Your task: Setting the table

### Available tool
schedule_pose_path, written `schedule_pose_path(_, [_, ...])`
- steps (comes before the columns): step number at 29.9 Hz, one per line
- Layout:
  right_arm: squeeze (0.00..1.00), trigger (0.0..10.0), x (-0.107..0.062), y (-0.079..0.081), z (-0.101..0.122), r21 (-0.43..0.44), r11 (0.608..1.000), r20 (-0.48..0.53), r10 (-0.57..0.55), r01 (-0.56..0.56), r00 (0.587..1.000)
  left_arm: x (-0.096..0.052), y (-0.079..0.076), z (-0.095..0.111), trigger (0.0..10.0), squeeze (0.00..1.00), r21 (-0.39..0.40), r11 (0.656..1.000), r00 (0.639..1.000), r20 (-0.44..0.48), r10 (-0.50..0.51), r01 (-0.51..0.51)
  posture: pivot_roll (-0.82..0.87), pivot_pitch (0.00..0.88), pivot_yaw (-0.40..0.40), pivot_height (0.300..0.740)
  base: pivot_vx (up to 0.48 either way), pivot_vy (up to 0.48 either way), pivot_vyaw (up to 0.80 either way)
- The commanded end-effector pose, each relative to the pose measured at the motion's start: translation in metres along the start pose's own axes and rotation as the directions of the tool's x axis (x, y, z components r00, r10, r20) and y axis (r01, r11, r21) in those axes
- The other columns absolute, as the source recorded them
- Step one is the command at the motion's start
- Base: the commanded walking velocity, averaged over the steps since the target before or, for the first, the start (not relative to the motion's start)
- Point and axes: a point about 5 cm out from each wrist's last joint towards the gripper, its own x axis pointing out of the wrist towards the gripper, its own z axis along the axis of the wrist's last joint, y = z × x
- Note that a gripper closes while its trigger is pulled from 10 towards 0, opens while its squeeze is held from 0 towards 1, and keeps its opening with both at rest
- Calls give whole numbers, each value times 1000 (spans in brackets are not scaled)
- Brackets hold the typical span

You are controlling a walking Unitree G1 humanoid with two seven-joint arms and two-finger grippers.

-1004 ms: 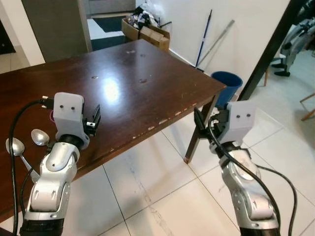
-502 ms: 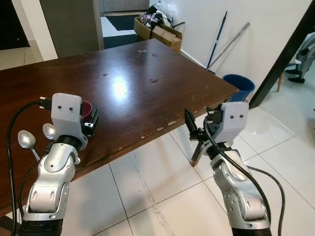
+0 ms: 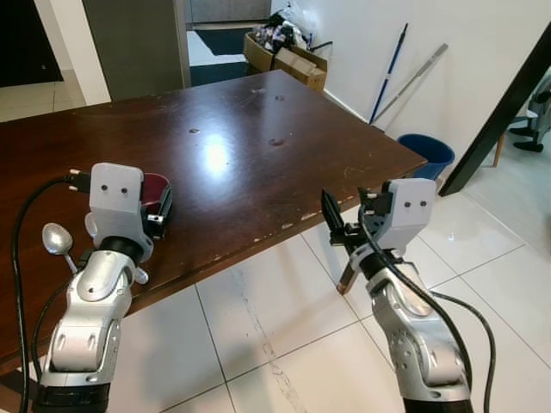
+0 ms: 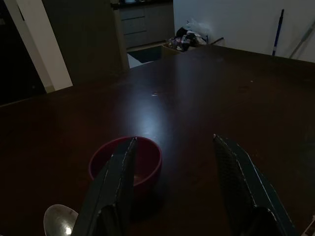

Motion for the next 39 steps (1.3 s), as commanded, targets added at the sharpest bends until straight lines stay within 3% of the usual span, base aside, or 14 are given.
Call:
schedule_pose_path(1, [0, 10000, -1, -1, 0, 8, 1000, -5, -7, 7, 1000, 0, 0, -2, 10000, 0, 6, 1000, 1000, -7, 5, -5, -33, 0, 27, 740, 0, 0, 0])
schedule_pose_path(16, [0, 10000, 0, -2, 0, 17, 1000, -4, -13, 13, 1000, 0, 0, -2, 10000, 0, 5, 1000, 1000, -5, 5, -5, -33, 0, 27, 740, 0, 0, -67])
schedule_pose_path(39, [0, 10000, 0, -4, 0, 37, 999, -10, -24, 25, 1000, 2, -4, -1, 10000, 0, -4, 1000, 1000, 0, -4, 4, -33, 0, 28, 740, 0, 0, -800])
